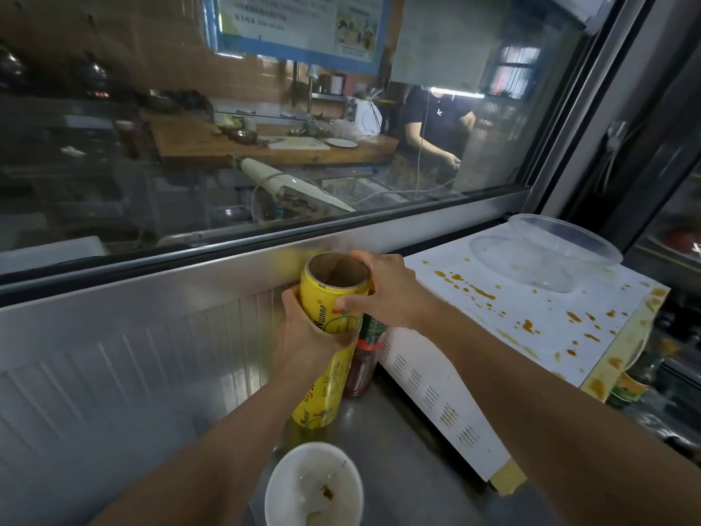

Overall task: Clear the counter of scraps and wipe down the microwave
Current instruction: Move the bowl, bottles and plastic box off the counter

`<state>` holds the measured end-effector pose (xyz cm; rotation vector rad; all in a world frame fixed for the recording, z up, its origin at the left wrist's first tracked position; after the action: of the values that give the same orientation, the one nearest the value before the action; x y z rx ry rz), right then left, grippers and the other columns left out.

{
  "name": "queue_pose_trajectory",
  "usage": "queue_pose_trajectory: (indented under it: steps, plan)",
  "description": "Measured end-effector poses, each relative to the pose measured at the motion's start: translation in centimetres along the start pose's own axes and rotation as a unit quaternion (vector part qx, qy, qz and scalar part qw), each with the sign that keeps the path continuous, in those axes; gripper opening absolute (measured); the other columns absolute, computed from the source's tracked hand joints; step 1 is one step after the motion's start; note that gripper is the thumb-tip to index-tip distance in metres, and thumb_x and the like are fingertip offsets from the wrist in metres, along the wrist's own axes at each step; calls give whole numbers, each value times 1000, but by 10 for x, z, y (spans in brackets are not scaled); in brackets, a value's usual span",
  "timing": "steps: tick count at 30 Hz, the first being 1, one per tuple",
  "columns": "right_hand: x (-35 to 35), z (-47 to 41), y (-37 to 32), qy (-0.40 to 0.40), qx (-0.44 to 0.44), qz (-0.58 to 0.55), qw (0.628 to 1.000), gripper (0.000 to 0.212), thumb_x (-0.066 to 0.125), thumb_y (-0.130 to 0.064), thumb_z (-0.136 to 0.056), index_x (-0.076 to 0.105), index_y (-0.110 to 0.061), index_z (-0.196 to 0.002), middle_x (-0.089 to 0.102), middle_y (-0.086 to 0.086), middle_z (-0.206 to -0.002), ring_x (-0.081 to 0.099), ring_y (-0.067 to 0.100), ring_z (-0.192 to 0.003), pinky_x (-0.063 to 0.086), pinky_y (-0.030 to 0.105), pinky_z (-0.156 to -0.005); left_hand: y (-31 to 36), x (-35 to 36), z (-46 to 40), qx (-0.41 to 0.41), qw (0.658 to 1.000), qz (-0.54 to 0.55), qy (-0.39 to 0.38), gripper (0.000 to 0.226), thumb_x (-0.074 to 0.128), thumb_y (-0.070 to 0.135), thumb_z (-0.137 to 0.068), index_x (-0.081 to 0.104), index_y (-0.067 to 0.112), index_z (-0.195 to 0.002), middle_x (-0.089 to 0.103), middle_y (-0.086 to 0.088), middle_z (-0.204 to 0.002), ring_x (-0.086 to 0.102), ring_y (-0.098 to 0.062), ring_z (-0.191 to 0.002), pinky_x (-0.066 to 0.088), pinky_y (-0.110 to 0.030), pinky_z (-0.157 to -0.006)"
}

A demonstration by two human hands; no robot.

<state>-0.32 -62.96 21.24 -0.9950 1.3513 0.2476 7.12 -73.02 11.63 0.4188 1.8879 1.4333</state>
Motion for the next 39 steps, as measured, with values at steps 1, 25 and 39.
queue_pose_trajectory:
  steps: [1,25,39]
  plan:
    - [-1,1,0,0,-1,-1,1000,71,70,-42,-78,37,-28,-139,47,0,-136,26,24,-131,27,43,-107,0,0,0,-1,1000,-3,0,87,89,37,-51,31,26,-114,58,5,-104,59,-19,-90,52,-36,-69]
    - [-35,134,59,62,80,-77,992,86,69,-37,-82,18,-20,-148,18,-1,-155,11,18,-141,14,32,-113,60,-4,94,78,995,-58,-22,92,81,27,-68,27,20,-142,37,-3,-141,36,-20,-130,35,-35,-106]
    - [-116,278,171,150,211,-96,961,85,69,-38,-82,20,-18,-148,22,1,-154,14,21,-143,22,39,-115,150,142,178,152,967,-35,-203,77,79,26,-71,36,24,-135,43,3,-136,42,-15,-123,38,-30,-99]
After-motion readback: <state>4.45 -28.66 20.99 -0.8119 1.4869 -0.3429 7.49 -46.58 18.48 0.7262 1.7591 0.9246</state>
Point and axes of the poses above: each hand's wrist, its own z-axis away from the middle knuckle, its own x-axis out of the palm, y = z × x, the point moved 10 cm from there along -z, towards the middle knuckle
